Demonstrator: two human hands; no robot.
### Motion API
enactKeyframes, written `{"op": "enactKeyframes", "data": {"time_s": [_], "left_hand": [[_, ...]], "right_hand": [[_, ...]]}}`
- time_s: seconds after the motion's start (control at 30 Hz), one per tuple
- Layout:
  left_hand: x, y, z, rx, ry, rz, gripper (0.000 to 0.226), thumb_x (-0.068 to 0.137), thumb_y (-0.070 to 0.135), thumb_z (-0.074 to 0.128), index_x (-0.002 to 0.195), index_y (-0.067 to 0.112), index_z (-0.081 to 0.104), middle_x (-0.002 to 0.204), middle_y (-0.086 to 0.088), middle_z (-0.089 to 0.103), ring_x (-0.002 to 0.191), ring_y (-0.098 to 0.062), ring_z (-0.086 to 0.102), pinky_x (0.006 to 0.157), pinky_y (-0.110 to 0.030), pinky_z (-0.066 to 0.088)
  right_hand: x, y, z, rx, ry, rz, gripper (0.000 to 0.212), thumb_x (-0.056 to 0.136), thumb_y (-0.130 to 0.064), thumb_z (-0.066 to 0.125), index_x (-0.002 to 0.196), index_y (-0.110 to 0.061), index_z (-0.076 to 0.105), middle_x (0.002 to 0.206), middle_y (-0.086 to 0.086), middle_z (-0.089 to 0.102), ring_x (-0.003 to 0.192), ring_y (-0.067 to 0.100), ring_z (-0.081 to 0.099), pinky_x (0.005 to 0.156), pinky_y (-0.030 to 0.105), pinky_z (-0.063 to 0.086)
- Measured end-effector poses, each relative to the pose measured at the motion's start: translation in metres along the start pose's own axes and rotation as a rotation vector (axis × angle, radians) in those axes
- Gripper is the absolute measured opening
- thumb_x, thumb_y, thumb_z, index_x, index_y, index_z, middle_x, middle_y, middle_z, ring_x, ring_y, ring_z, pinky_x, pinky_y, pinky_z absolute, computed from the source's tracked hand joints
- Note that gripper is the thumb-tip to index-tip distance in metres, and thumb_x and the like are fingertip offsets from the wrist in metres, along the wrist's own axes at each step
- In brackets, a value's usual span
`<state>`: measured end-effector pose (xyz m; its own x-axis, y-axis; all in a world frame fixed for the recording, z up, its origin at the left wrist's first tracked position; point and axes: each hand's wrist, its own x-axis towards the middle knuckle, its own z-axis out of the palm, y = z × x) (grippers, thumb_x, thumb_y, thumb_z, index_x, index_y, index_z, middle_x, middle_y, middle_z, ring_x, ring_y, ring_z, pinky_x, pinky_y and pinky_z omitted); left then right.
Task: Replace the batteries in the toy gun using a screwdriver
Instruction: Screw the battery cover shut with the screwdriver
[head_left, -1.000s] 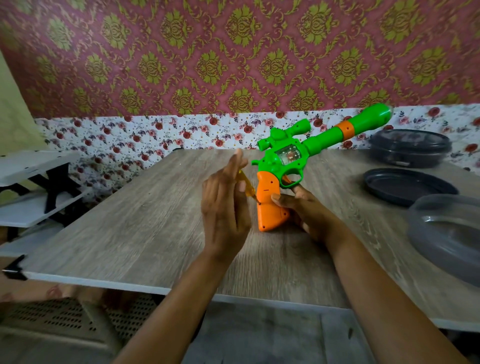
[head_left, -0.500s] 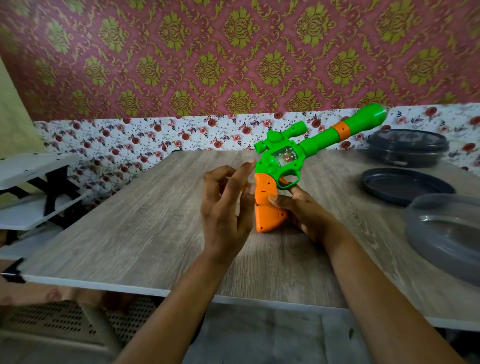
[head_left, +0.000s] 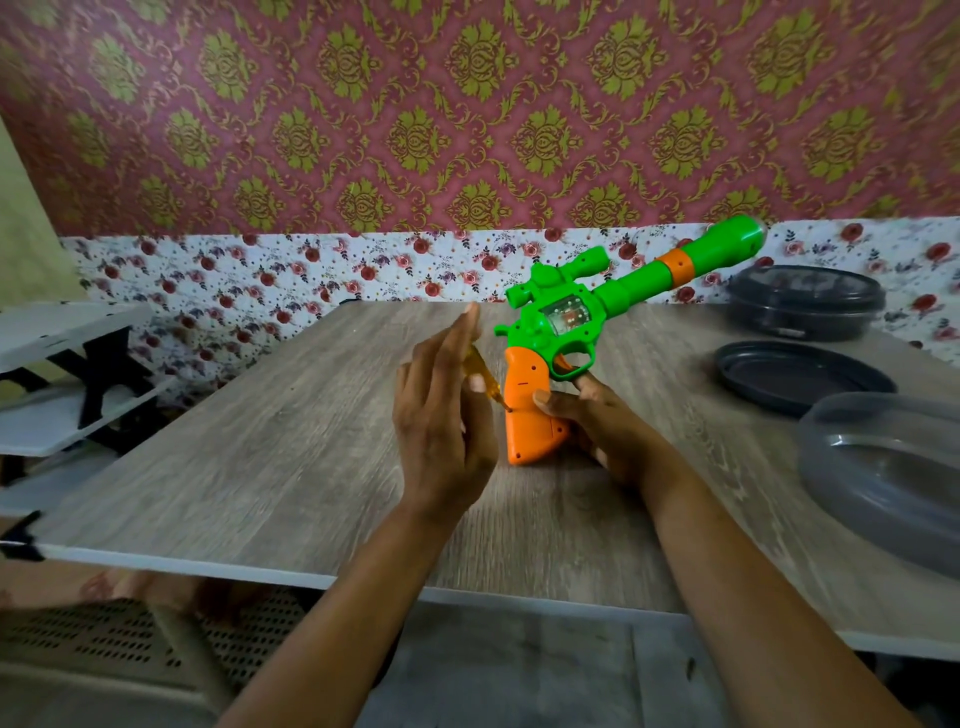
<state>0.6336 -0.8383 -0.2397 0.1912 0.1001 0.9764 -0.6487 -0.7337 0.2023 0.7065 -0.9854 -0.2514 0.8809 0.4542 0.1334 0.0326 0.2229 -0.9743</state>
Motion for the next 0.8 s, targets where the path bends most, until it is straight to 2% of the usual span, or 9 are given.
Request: {"op": "enactKeyframes", "data": {"time_s": [0.1,0.17,0.27,0.33,0.4,0.5,0.6,0.7,0.8], "left_hand": [[-0.0001,-0.0030,-0.0005,0.013,0.027,-0.006,0.030,0.098,0.027,0.043,0.125,0.015,0.048,0.106,-0.001,0.043,0.089,-0.017,0.052,0.072,-0.024,0.045],[-0.0010,-0.0034,0.0000,0.016,0.020,-0.004,0.026,0.096,0.020,0.047,0.122,0.017,0.049,0.102,-0.001,0.041,0.085,-0.016,0.051,0.070,-0.017,0.044],[-0.0006,-0.0013,0.0026,0.002,0.006,0.009,0.035,0.093,0.008,0.042,0.127,0.015,0.042,0.103,0.000,0.043,0.086,-0.015,0.051,0.068,-0.029,0.047],[0.0010,0.0001,0.0030,-0.014,-0.002,-0.011,0.039,0.095,0.010,0.037,0.133,0.014,0.036,0.109,0.001,0.047,0.094,-0.011,0.052,0.069,-0.040,0.050],[0.0006,0.0001,0.0027,-0.034,-0.021,-0.025,0.040,0.095,0.011,0.035,0.135,0.012,0.035,0.116,0.002,0.050,0.103,-0.007,0.051,0.072,-0.045,0.050],[-0.0003,-0.0002,0.0011,-0.064,-0.056,0.019,0.035,0.096,0.020,0.041,0.130,0.013,0.042,0.119,-0.003,0.050,0.105,-0.011,0.052,0.080,-0.035,0.050],[-0.0003,-0.0023,0.0016,-0.047,-0.025,0.078,0.024,0.098,0.026,0.043,0.117,0.016,0.053,0.104,-0.005,0.044,0.093,-0.004,0.044,0.075,-0.015,0.041],[0.0001,-0.0015,0.0005,-0.033,0.009,0.060,0.021,0.098,0.021,0.044,0.116,0.016,0.053,0.097,-0.003,0.042,0.084,-0.007,0.046,0.066,-0.021,0.043],[0.0006,0.0006,0.0002,-0.032,0.021,0.024,0.030,0.097,0.016,0.039,0.127,0.011,0.042,0.102,-0.001,0.048,0.083,-0.012,0.051,0.066,-0.026,0.043]], "right_hand": [[0.0005,0.0000,0.0003,0.004,0.003,-0.001,0.045,0.089,-0.007,0.053,0.130,-0.022,0.041,0.115,0.004,0.063,0.097,0.016,0.065,0.077,0.028,0.058],[0.0007,0.0001,0.0000,-0.002,-0.001,-0.005,0.044,0.089,-0.007,0.054,0.129,-0.022,0.042,0.116,0.003,0.063,0.099,0.016,0.064,0.078,0.027,0.057],[-0.0001,0.0002,-0.0010,-0.012,0.002,-0.002,0.040,0.089,-0.009,0.054,0.123,-0.026,0.044,0.114,0.000,0.063,0.098,0.014,0.064,0.074,0.025,0.057],[0.0001,-0.0002,-0.0007,-0.021,0.002,0.005,0.042,0.089,-0.011,0.055,0.125,-0.027,0.043,0.117,0.000,0.062,0.100,0.014,0.064,0.075,0.025,0.057],[0.0001,0.0001,-0.0007,-0.019,0.003,0.002,0.043,0.089,-0.011,0.055,0.128,-0.025,0.042,0.119,0.002,0.062,0.102,0.016,0.063,0.078,0.027,0.057],[0.0012,0.0015,-0.0004,-0.008,0.006,0.001,0.045,0.088,-0.011,0.056,0.130,-0.023,0.043,0.124,0.006,0.061,0.107,0.021,0.063,0.085,0.035,0.055],[0.0016,0.0020,-0.0004,-0.019,-0.001,0.001,0.047,0.088,-0.011,0.057,0.132,-0.021,0.043,0.125,0.007,0.061,0.108,0.022,0.063,0.089,0.037,0.053],[0.0006,0.0016,0.0002,-0.015,-0.002,-0.007,0.042,0.089,-0.009,0.055,0.127,-0.021,0.045,0.117,0.004,0.064,0.099,0.016,0.066,0.078,0.029,0.057],[0.0005,0.0014,-0.0010,-0.029,-0.002,-0.003,0.037,0.088,-0.010,0.056,0.121,-0.025,0.049,0.111,-0.001,0.066,0.093,0.011,0.067,0.072,0.024,0.057]]}}
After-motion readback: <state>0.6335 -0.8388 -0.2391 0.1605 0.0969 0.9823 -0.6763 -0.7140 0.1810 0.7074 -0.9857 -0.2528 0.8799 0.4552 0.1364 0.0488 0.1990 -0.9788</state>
